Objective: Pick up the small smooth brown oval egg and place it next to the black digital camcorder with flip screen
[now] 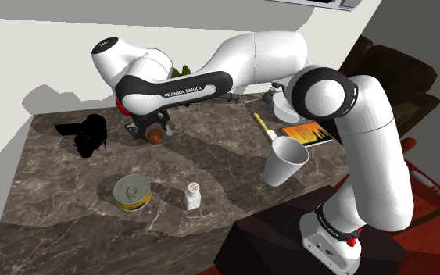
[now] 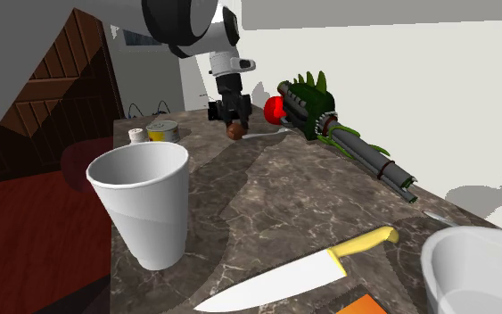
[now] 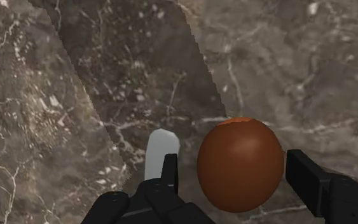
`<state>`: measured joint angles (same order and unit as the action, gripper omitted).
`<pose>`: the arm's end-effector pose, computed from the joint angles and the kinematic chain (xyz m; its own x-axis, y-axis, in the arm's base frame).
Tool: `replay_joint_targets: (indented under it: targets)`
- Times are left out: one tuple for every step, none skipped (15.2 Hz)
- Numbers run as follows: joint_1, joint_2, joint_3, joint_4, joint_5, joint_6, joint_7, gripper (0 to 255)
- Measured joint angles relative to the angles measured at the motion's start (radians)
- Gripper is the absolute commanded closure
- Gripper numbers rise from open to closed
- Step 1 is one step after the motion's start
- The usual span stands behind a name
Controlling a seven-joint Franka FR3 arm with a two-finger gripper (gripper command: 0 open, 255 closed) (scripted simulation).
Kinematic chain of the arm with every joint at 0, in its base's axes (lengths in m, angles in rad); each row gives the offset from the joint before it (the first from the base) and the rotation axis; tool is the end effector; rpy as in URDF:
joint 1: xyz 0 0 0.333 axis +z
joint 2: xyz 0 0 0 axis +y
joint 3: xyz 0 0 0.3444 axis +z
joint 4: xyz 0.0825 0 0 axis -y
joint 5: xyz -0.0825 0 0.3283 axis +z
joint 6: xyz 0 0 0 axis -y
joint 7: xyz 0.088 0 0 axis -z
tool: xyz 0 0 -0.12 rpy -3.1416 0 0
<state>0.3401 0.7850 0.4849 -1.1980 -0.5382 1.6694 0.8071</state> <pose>0.5708 0.3887 0.3563 0.9984 0.0437 -0.0363 0.0523 -0.9568 0.2859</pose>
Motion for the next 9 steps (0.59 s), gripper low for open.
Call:
replay_joint_targets:
  targets:
    - [0.0,0.0,0.0,0.0,0.0,0.0,0.0,0]
    - [0.0,0.0,0.0,0.0,0.0,0.0,0.0,0]
    - [0.0,0.0,0.0,0.0,0.0,0.0,0.0,0]
    - [0.0,0.0,0.0,0.0,0.0,0.0,0.0,0]
    - [0.0,0.0,0.0,0.0,0.0,0.0,0.0,0]
    - [0.004,-0.002,0.001,0.017,0.002,-0.017,-0.004,0]
    - [0.016,0.005,0.001,0.051,0.003,-0.042,-0.01,0]
    - [0.029,0.008,0.001,0.087,0.005,-0.072,-0.014,0]
    - [0.04,0.015,0.001,0.125,0.005,-0.101,-0.021,0]
